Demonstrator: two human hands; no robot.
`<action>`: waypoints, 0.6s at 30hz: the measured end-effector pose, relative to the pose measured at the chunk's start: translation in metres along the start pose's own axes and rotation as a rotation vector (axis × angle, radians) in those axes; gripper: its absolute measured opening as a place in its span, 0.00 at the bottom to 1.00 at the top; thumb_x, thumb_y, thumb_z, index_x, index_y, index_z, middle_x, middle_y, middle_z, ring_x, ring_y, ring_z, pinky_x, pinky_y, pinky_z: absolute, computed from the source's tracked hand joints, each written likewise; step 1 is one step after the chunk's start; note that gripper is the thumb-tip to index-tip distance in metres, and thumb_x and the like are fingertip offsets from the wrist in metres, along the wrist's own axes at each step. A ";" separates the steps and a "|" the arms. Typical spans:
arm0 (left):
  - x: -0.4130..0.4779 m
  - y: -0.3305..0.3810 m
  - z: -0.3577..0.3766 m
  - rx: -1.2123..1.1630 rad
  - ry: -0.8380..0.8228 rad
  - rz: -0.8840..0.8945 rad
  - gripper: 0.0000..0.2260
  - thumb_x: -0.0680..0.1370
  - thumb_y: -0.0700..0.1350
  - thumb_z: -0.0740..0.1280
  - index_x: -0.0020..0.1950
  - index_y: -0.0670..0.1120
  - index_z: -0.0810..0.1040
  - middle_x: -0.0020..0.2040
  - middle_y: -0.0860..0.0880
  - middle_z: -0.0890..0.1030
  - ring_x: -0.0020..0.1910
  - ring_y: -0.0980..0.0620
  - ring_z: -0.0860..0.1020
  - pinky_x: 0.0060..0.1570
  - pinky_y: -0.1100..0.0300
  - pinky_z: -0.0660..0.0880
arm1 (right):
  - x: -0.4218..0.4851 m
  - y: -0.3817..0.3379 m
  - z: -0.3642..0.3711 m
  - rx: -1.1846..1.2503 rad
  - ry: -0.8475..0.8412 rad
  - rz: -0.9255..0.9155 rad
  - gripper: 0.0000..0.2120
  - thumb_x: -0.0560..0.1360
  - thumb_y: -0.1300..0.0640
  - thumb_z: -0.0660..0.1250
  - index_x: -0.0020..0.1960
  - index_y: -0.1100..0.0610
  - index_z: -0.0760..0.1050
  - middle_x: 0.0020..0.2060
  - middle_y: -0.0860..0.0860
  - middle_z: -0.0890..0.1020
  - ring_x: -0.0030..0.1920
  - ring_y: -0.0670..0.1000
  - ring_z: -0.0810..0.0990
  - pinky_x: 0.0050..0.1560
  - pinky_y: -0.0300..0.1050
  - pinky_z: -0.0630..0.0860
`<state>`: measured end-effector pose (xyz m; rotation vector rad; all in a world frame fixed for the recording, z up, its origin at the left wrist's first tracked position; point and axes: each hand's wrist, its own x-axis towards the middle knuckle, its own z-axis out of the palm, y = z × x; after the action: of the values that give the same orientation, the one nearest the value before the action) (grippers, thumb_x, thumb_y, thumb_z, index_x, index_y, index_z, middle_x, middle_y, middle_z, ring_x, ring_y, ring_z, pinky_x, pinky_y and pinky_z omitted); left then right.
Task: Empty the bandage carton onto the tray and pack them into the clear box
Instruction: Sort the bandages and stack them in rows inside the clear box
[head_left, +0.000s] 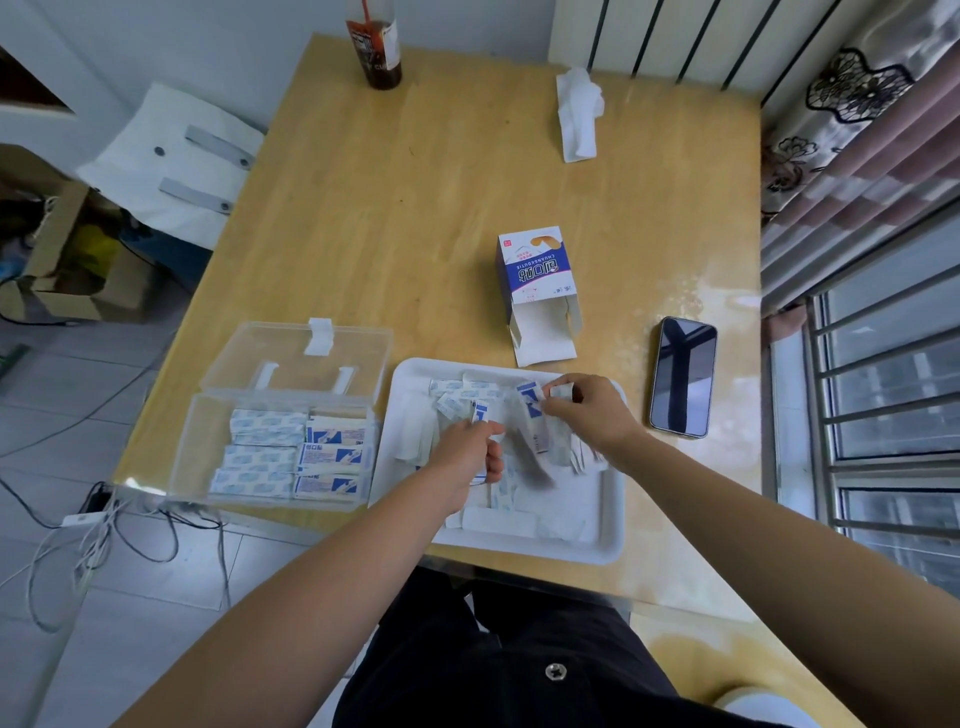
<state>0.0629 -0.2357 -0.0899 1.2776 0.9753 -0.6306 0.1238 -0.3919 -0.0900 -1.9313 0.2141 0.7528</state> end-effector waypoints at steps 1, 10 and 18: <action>-0.001 0.002 0.002 -0.015 -0.007 0.001 0.08 0.81 0.40 0.55 0.51 0.41 0.74 0.31 0.46 0.70 0.26 0.51 0.68 0.27 0.61 0.66 | -0.001 -0.003 -0.001 0.168 -0.076 0.076 0.03 0.73 0.63 0.70 0.45 0.57 0.79 0.36 0.55 0.81 0.34 0.49 0.78 0.38 0.39 0.74; 0.000 -0.001 0.012 0.022 -0.138 0.136 0.12 0.80 0.52 0.62 0.58 0.48 0.77 0.51 0.46 0.83 0.50 0.47 0.81 0.54 0.50 0.78 | -0.012 -0.010 0.010 0.239 -0.218 0.093 0.05 0.74 0.66 0.70 0.49 0.62 0.79 0.26 0.46 0.76 0.26 0.44 0.70 0.28 0.34 0.68; 0.000 -0.003 -0.006 -0.020 -0.004 0.168 0.08 0.83 0.39 0.53 0.56 0.40 0.70 0.34 0.44 0.77 0.28 0.51 0.77 0.28 0.63 0.75 | -0.008 0.019 0.004 -0.633 0.114 -0.188 0.20 0.68 0.55 0.75 0.59 0.52 0.75 0.54 0.50 0.72 0.53 0.50 0.73 0.48 0.43 0.72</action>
<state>0.0584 -0.2307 -0.0913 1.3240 0.8590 -0.4918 0.1079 -0.3990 -0.1006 -2.5517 -0.1596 0.6283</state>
